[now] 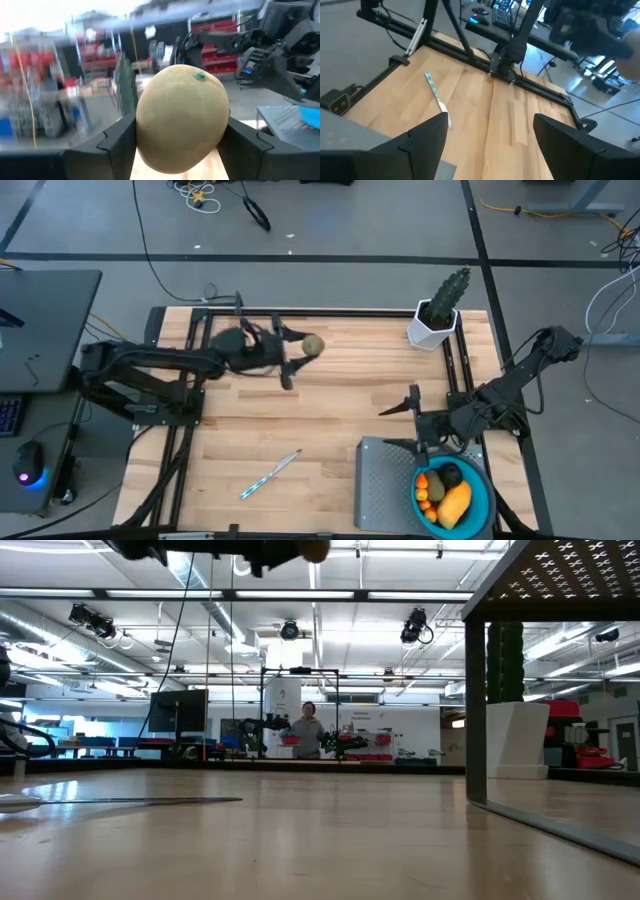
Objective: Pick & Place Fruit
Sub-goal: Put the brown kiwi into the blue strainer bowl on the shelf
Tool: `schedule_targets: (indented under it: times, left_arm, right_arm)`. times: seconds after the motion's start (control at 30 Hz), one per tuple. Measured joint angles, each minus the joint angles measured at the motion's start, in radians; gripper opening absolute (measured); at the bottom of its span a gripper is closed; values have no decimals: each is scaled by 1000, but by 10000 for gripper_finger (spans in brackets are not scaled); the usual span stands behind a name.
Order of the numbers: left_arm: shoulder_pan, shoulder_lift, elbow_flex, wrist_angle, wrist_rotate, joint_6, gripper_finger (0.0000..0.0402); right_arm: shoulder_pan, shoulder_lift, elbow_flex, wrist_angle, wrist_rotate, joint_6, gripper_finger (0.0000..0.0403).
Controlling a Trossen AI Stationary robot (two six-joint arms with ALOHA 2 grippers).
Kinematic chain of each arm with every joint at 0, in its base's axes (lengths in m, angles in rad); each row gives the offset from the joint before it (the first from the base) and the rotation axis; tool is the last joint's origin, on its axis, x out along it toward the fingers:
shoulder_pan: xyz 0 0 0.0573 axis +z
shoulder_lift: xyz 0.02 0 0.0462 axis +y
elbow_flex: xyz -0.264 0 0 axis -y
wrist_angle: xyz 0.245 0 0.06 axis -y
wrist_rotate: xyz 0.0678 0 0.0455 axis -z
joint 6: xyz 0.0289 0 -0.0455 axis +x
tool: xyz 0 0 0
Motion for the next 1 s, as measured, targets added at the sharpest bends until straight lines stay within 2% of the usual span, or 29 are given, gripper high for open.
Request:
schedule_targets:
  times: [0.1,0.27,0.33,0.43,0.57,0.7,1.0]
  left_arm:
    - [-68,107,0,157,-2,223,236]
    - [-151,320,44,478,-17,625,245]
    - [-177,372,76,544,-47,750,246]
    - [-219,442,154,522,-79,883,244]
    - [-268,504,239,414,-145,1012,242]
    - [-308,531,300,373,-226,1073,249]
    - [-344,533,330,327,-207,1083,245]
  right_arm:
    - [-9,25,0,38,35,-2,305]
    - [-11,35,0,55,159,-30,305]
    - [-11,35,0,74,200,-32,305]
    - [-11,32,0,135,216,-34,305]
    - [-8,32,0,227,210,-93,305]
    - [-8,31,0,261,209,-144,305]
    - [-34,47,-1,274,210,-203,305]
